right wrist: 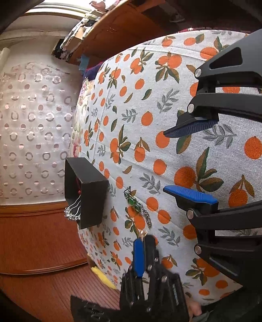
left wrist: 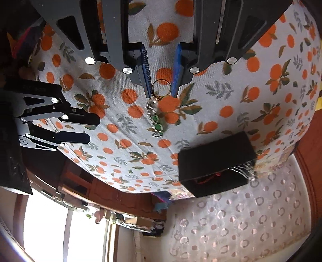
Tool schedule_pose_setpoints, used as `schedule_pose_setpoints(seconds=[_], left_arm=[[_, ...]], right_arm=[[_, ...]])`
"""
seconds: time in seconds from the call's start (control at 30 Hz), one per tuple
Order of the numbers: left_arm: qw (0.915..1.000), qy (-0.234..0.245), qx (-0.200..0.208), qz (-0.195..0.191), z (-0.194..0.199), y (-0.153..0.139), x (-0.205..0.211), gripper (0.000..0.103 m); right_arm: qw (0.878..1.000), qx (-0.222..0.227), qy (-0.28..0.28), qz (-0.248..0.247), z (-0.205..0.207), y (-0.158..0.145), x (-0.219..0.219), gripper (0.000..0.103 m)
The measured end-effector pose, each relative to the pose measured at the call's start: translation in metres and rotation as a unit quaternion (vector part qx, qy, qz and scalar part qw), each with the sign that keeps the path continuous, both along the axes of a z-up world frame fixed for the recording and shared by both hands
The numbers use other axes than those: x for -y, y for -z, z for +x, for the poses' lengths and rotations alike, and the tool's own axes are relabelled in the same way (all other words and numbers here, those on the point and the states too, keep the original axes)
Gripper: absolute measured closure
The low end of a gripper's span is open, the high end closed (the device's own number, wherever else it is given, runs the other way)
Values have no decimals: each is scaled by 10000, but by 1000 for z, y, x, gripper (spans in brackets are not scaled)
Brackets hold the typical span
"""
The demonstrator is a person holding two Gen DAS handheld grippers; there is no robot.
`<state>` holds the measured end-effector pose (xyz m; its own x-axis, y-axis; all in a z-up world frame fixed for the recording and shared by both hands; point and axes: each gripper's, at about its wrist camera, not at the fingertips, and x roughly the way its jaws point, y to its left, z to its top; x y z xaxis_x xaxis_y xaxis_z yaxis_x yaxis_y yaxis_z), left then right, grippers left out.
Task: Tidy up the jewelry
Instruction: 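Grasp the gold ring with the left tool while the right tool grasps the green keychain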
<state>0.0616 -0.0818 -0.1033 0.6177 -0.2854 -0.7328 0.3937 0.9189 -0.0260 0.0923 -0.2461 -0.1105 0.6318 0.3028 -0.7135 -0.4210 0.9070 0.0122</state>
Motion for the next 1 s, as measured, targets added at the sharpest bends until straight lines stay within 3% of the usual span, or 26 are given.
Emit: schedule_pose_setpoints(seconds=[0.3,0.37,0.47,0.63,0.87,1.0], left_arm=[[9992,-256,274,-124,-10,-16,-24,84],[9989,-314,295,-161,-11,-18,-30,84],[9986,-388,290,-196,-11,-18,-38,84],[9982,-490,241,-239,-10,-14,-49,84],[9978,-574,179,-289,-10,-8,-58,84],[9978,-576,193,-280,-11,-8,-59,84]], right_arm=[[9991,-8,-433,-12,10,-15,-42,52],[9983,-65,-562,-104,14,-12,-54,61],[9973,-234,-686,-83,23,-7,-69,67],[9961,-509,-715,21,40,-2,-82,67],[9952,-442,-797,-350,48,4,-99,68],[9945,-415,-852,-452,49,3,-104,75]])
